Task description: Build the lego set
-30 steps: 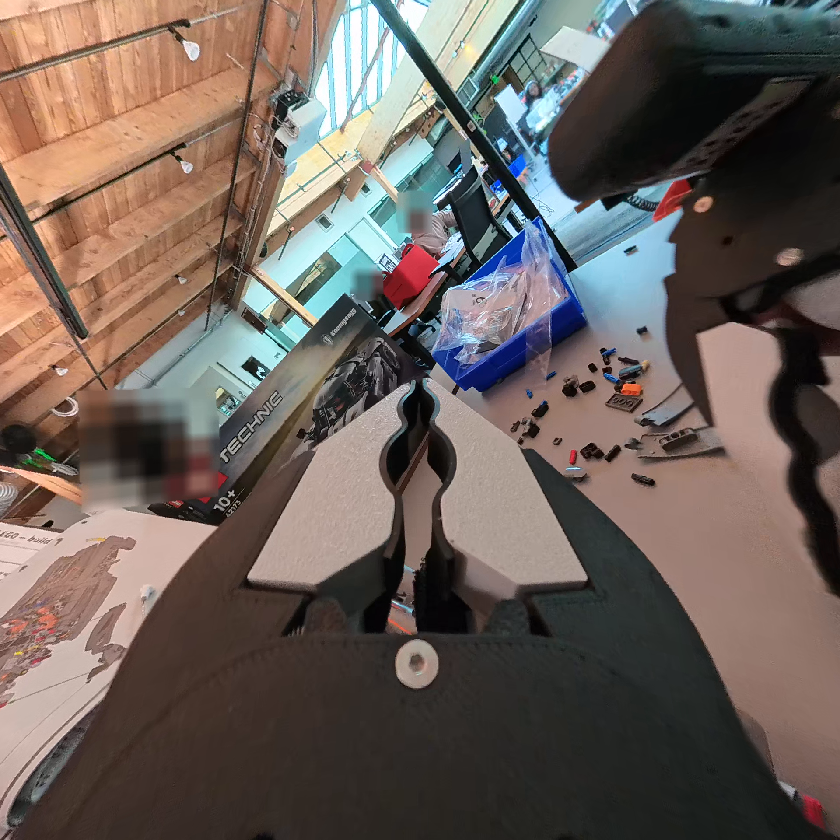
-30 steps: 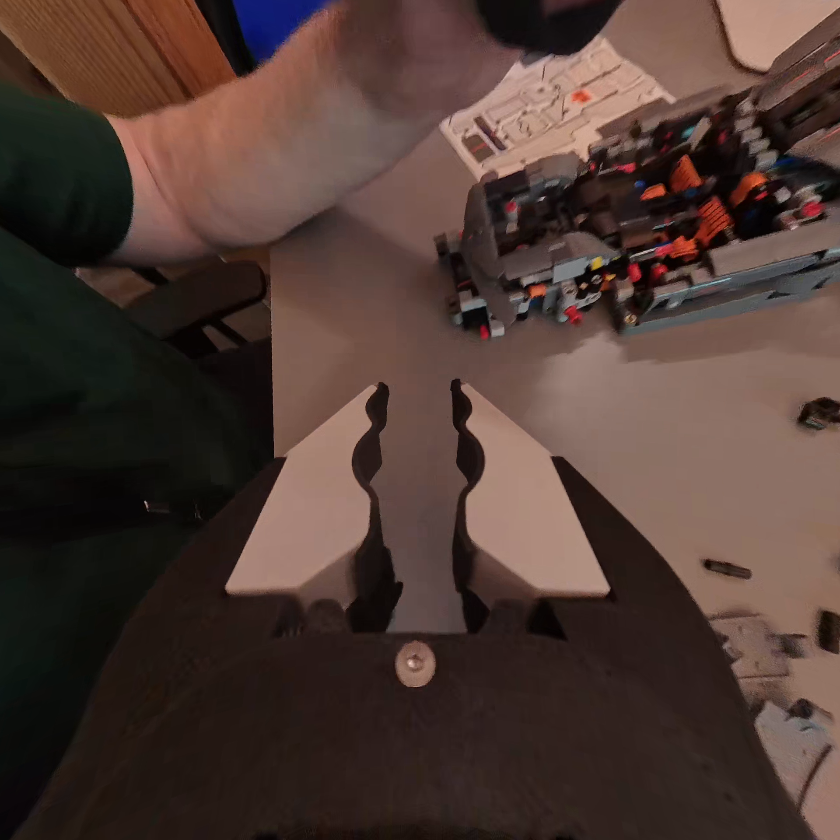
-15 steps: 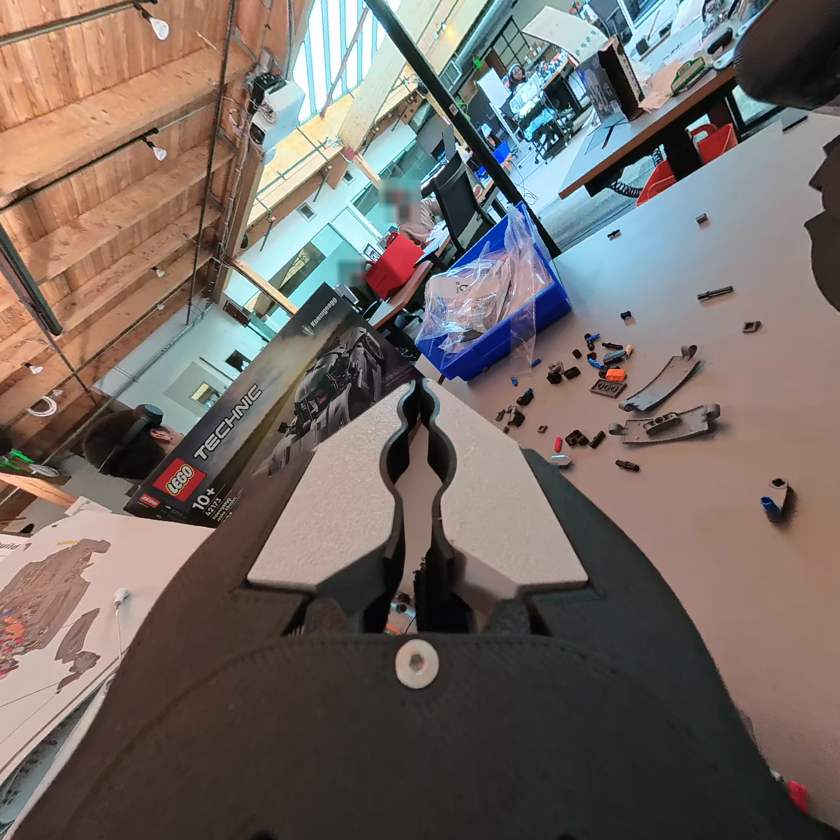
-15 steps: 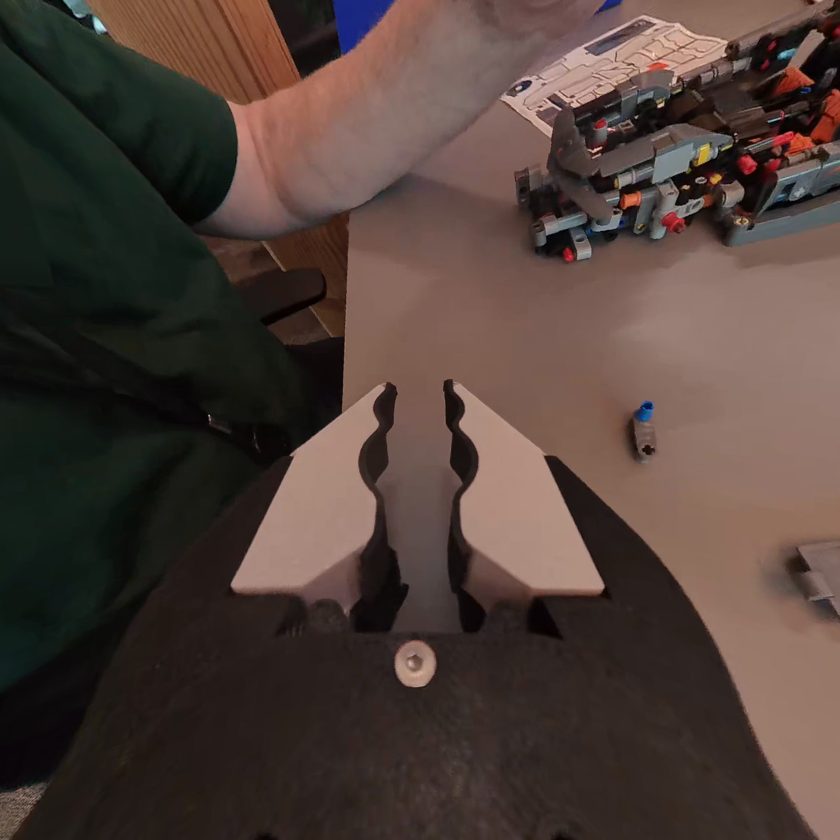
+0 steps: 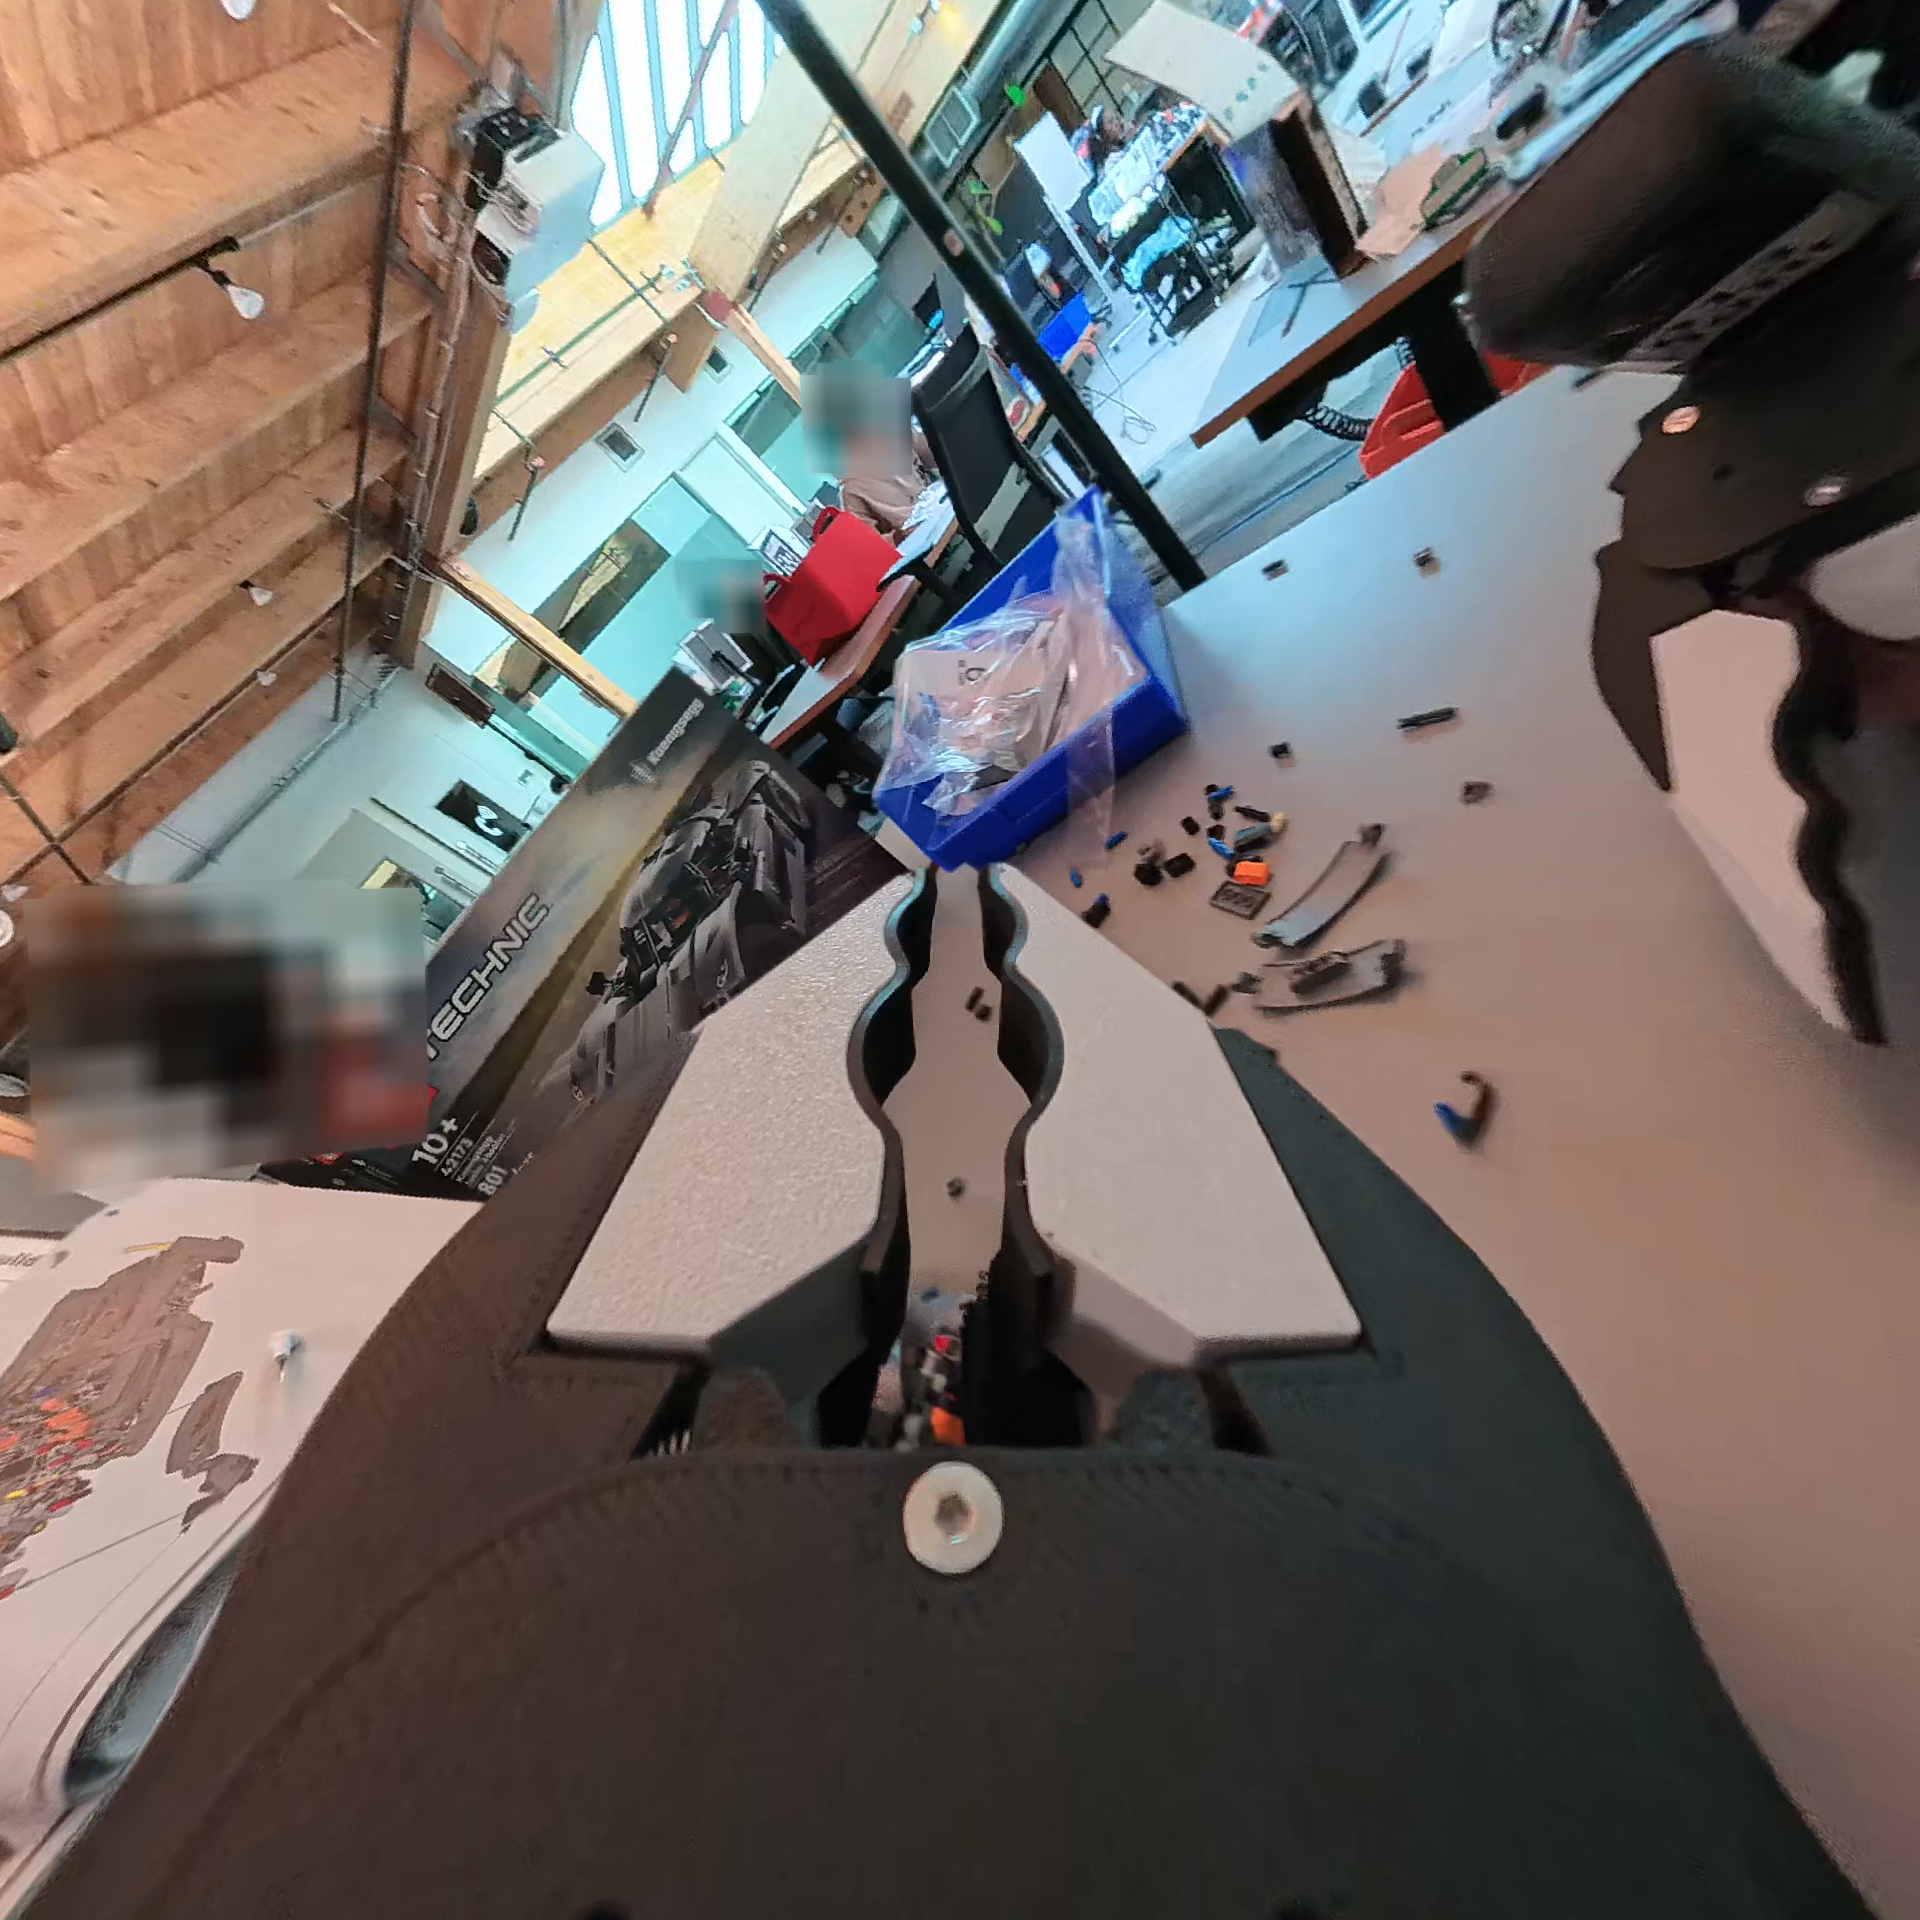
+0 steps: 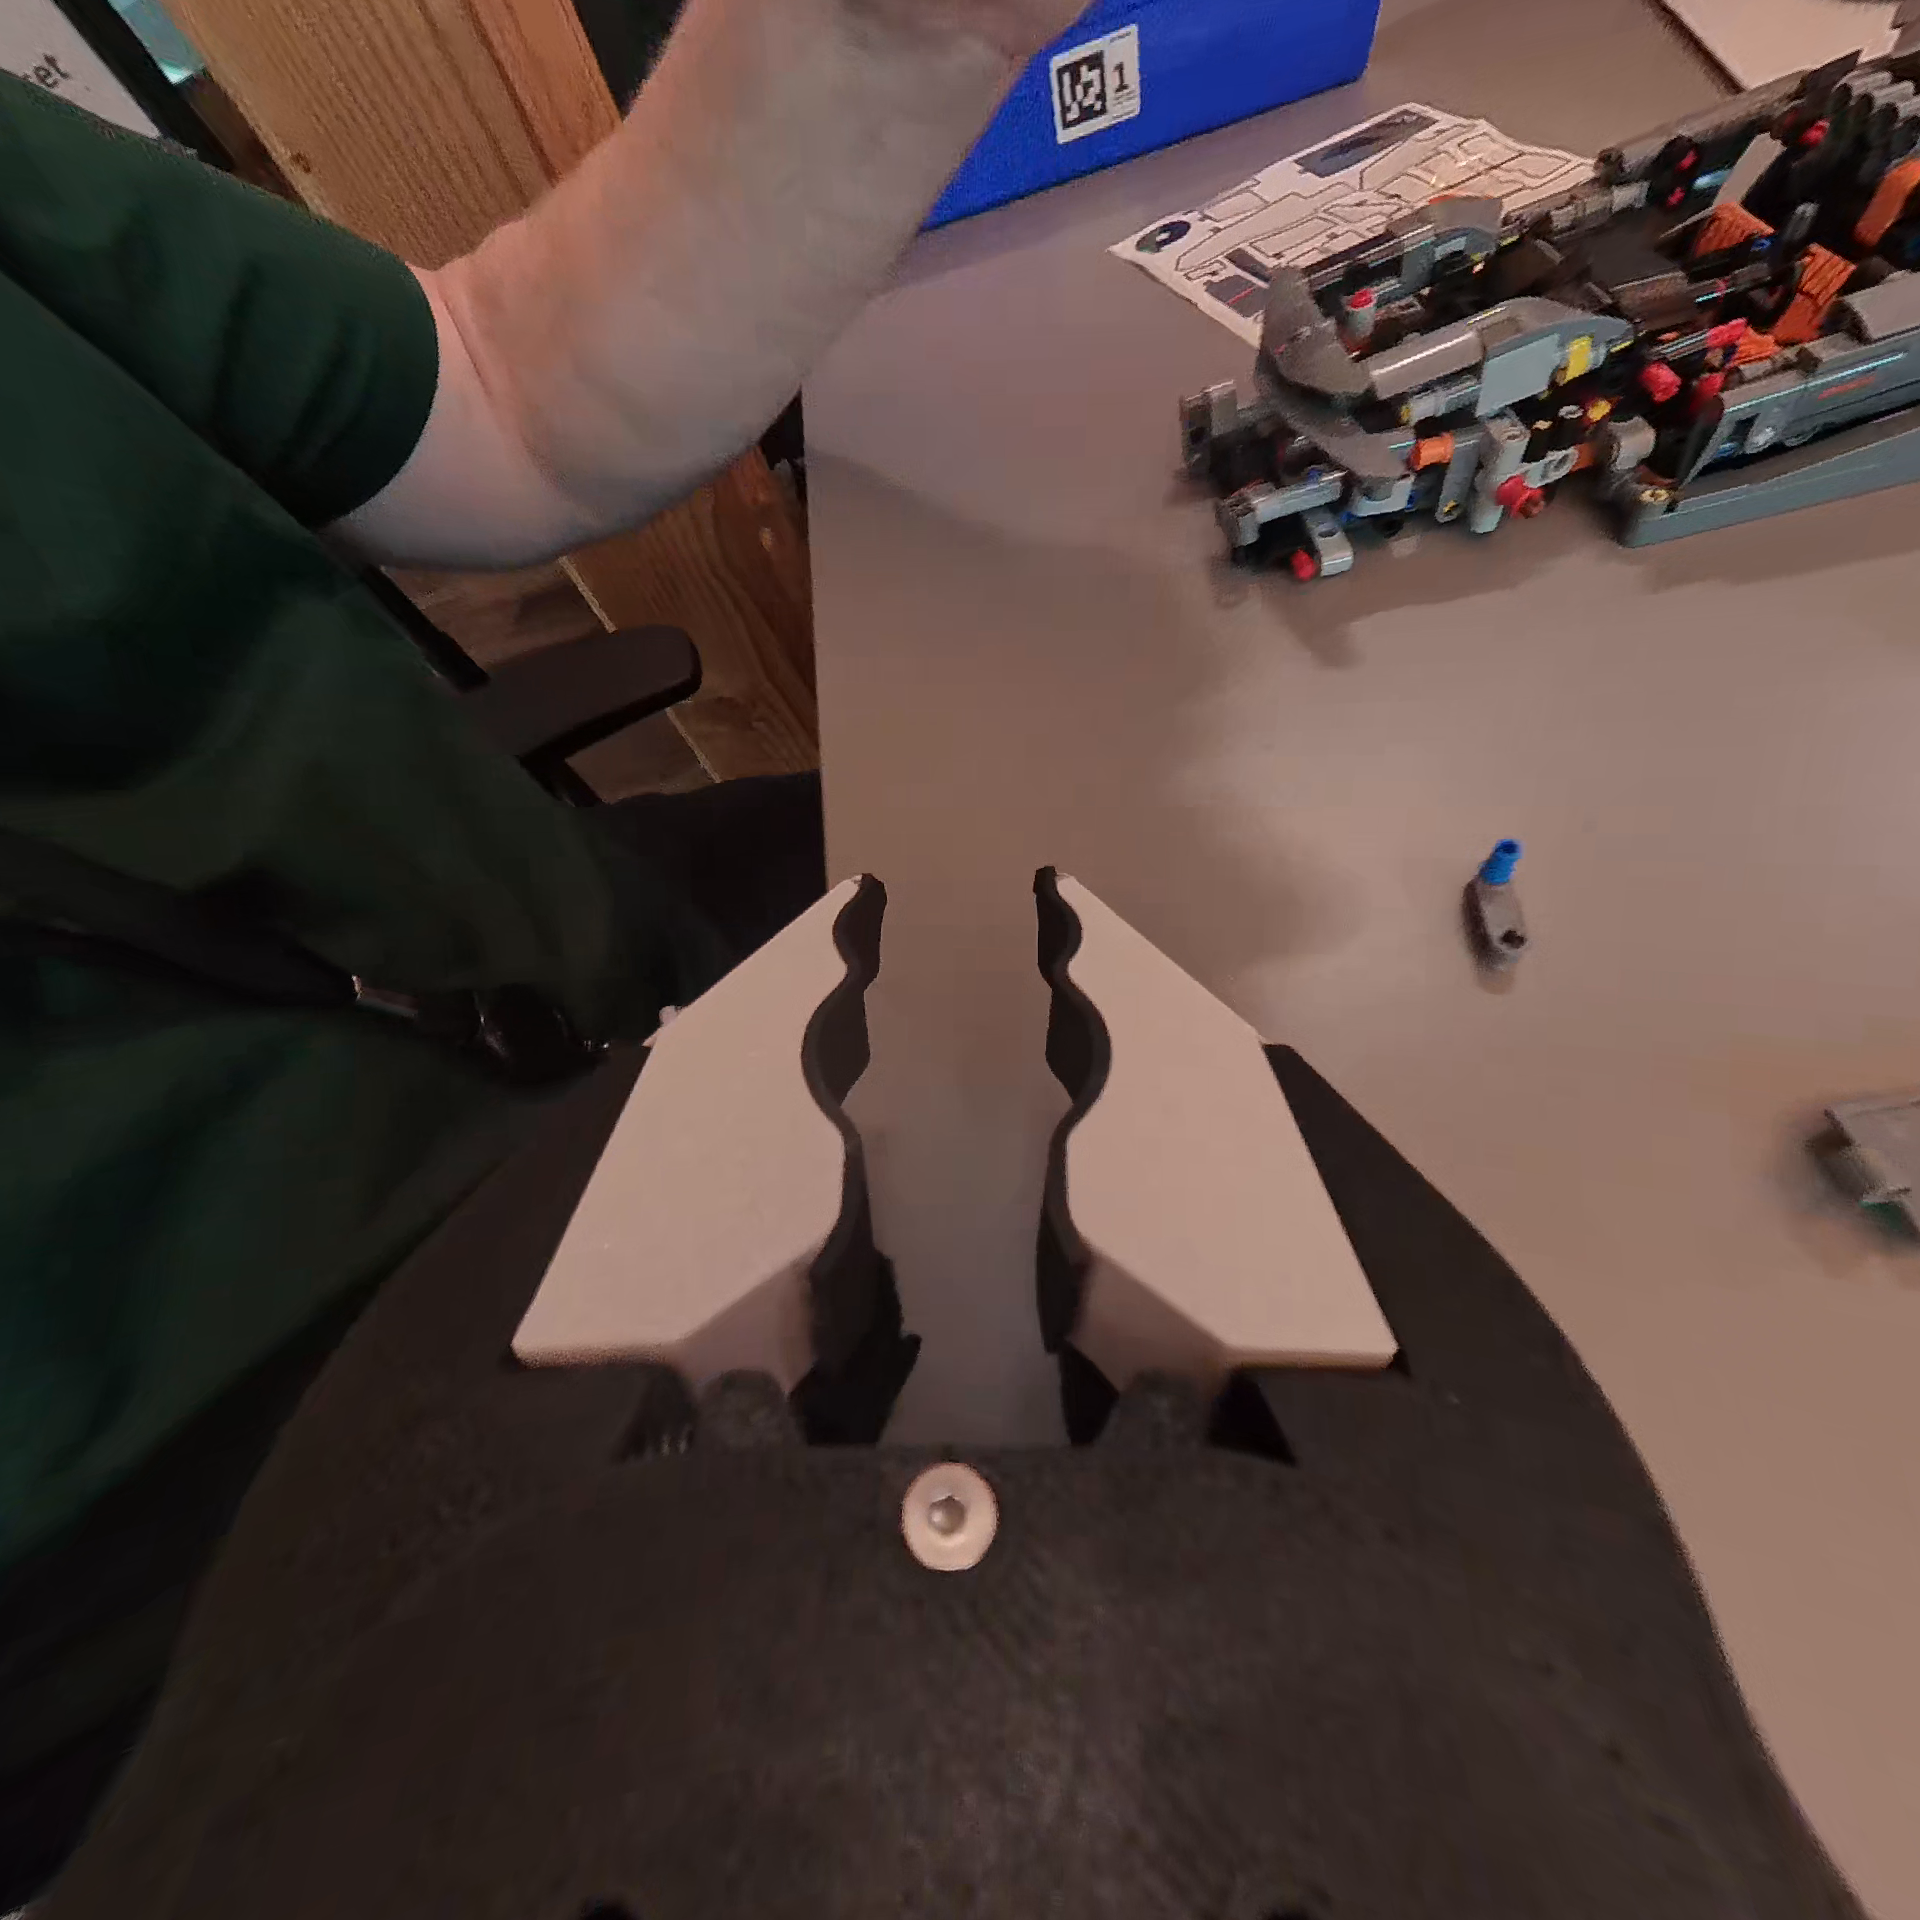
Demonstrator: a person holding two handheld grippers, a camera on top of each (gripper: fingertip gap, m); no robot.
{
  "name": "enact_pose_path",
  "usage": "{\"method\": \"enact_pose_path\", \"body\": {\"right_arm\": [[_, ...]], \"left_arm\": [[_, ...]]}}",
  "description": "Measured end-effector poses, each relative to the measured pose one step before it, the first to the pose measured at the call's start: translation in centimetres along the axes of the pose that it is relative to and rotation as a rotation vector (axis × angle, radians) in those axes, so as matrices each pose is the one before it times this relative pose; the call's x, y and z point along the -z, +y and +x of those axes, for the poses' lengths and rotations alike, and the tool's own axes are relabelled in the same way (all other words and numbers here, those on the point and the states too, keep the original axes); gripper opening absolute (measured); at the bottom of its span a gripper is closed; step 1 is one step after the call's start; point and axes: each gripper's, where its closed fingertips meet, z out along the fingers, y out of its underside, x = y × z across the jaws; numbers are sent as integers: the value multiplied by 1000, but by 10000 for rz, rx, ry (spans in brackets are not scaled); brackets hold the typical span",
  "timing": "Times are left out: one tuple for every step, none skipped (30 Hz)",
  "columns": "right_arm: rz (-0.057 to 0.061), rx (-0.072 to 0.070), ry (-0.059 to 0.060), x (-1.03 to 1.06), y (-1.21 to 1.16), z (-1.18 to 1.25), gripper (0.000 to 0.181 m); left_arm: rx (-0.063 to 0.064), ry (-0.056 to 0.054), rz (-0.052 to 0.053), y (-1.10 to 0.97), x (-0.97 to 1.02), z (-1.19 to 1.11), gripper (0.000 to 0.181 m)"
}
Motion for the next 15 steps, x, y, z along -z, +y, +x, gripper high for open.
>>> {"method": "enact_pose_path", "body": {"right_arm": [[-4, 53, 2, 247, 276, -658, 28], [9, 70, -77, 244, 204, -820, 27], [0, 134, -163, 214, 170, -1020, 26], [-48, 185, -172, 130, 189, -1105, 24], [-138, 182, -173, 4, 315, -1114, 24], [-264, 134, -229, -170, 511, -1149, 23], [-361, 60, -204, -345, 708, -1042, 23], [-403, 9, -123, -478, 819, -841, 23], [-397, 45, -75, -593, 826, -768, 22], [-356, 99, -2, -671, 813, -642, 22], [-306, 77, 37, -725, 759, -542, 22], [-275, -11, -15, -783, 720, -558, 22], [-274, -59, -45, -851, 729, -550, 23], [-267, -38, 26, -928, 747, -419, 24], [-241, -56, 74, -1048, 766, -274, 24]], "left_arm": [[-73, 126, -108, -599, 1060, 933, 7], [-54, 121, -175, -426, 1107, 969, 8], [-1, 113, -136, -440, 1169, 1017, 7], [56, 177, -40, -542, 1195, 1229, 7], [102, 219, -83, -442, 1125, 1410, 7], [100, 194, -172, -234, 1023, 1506, 7], [35, 136, -179, -102, 916, 1558, 7], [8, 188, -232, 97, 770, 1709, 7], [44, 259, -328, 387, 598, 1839, 7], [54, 157, -336, 530, 450, 1725, 7], [93, 158, -324, 604, 313, 1718, 7], [222, 198, -339, 722, 170, 1704, 6], [307, 236, -278, 780, 36, 1702, 7], [337, 271, -254, 907, -121, 1678, 6], [311, 370, -296, 1161, -364, 1757, 7]]}}
